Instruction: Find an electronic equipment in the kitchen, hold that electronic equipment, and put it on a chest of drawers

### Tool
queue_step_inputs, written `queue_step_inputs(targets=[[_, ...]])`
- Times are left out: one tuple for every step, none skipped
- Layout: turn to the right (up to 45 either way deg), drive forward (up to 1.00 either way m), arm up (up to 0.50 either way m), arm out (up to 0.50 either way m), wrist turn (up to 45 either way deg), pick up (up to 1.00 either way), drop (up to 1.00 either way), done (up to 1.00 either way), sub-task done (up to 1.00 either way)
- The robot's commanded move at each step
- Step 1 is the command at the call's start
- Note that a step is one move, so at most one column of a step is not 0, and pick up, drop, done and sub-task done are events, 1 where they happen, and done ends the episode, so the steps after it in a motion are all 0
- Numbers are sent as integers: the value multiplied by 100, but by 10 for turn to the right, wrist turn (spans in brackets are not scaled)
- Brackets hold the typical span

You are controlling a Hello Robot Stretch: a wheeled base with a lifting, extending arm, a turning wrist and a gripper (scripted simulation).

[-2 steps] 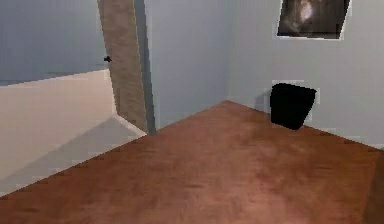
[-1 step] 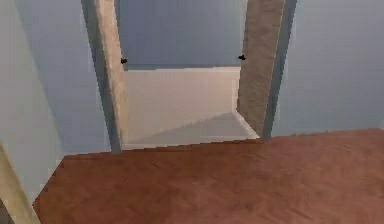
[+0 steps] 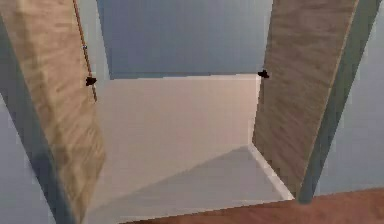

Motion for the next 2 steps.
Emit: queue_step_inputs(targets=[[0, 100, 0, 0, 0, 0, 0, 0, 0], [0, 100, 0, 0, 0, 0, 0, 0, 0]])
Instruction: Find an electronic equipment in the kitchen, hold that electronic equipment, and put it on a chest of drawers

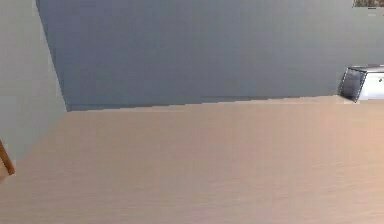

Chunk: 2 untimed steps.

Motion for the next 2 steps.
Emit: queue_step_inputs(targets=[[-90, 0, 0, 0, 0, 0, 0, 0, 0], [0, 30, 0, 0, 0, 0, 0, 0, 0]])
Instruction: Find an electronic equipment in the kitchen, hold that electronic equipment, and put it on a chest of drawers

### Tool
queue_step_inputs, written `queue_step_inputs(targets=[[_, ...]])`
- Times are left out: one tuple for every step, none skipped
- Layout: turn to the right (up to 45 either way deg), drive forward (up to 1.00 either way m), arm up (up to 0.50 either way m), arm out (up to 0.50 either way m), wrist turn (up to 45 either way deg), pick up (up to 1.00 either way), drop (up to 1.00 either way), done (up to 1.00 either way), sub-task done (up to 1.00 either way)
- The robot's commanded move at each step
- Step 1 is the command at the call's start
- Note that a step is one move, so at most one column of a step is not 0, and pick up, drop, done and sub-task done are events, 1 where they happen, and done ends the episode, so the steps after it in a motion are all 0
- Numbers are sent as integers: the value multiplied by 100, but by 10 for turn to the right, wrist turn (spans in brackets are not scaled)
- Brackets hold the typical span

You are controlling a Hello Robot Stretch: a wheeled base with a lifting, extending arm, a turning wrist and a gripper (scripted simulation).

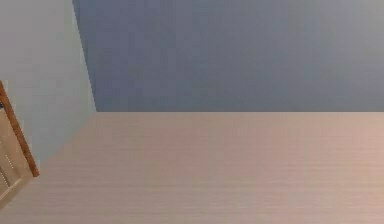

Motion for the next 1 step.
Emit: queue_step_inputs(targets=[[450, 0, 0, 0, 0, 0, 0, 0, 0]])
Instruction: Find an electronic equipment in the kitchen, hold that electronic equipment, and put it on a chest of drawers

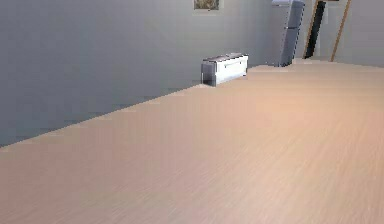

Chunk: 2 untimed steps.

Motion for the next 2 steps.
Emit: queue_step_inputs(targets=[[90, 0, 0, 0, 0, 0, 0, 0, 0], [0, 60, 0, 0, 0, 0, 0, 0, 0]])
